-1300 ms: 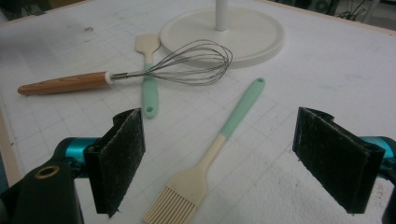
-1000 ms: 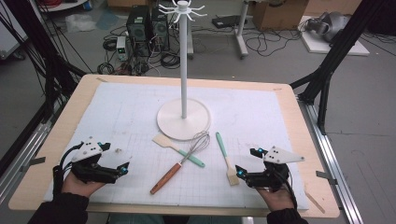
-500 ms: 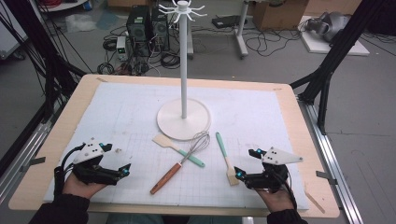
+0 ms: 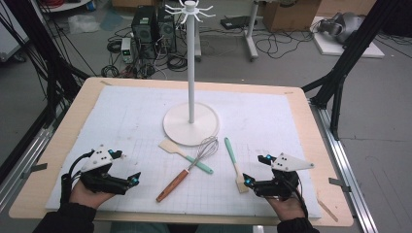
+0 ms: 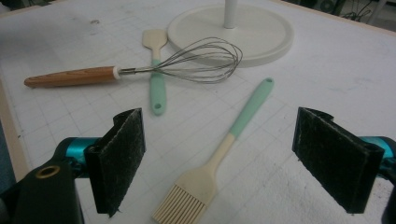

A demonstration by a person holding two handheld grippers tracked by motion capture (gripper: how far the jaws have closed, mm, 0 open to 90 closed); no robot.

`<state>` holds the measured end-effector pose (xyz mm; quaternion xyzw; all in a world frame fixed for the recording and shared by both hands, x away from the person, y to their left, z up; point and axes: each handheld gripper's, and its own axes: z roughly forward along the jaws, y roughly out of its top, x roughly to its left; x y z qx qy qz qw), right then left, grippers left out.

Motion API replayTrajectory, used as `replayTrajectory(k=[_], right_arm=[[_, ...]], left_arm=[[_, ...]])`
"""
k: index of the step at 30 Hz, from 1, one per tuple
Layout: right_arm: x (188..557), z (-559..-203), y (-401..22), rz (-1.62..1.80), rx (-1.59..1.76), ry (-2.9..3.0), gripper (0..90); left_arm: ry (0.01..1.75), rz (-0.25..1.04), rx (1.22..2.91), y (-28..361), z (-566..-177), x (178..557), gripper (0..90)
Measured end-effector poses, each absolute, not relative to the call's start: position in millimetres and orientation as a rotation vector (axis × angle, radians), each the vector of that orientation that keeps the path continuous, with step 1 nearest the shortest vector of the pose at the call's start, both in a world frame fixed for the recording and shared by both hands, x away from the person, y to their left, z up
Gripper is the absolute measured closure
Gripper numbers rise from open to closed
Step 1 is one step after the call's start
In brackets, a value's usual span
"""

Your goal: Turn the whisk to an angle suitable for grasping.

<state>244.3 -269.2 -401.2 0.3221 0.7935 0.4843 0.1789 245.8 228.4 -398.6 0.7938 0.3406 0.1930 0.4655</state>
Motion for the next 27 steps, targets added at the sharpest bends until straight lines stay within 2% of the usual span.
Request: replayTrajectory(k=[25,27], right_arm=[[243,-401,-268,1.361,0.902,2.245,16.0],[243,-401,-268,1.359,0.904,2.245,16.0]], left_arm=[[0.77,0.434,1.976,199,-400,248,2.2],[0.769,0.432,1.983,197,-400,248,4.5]])
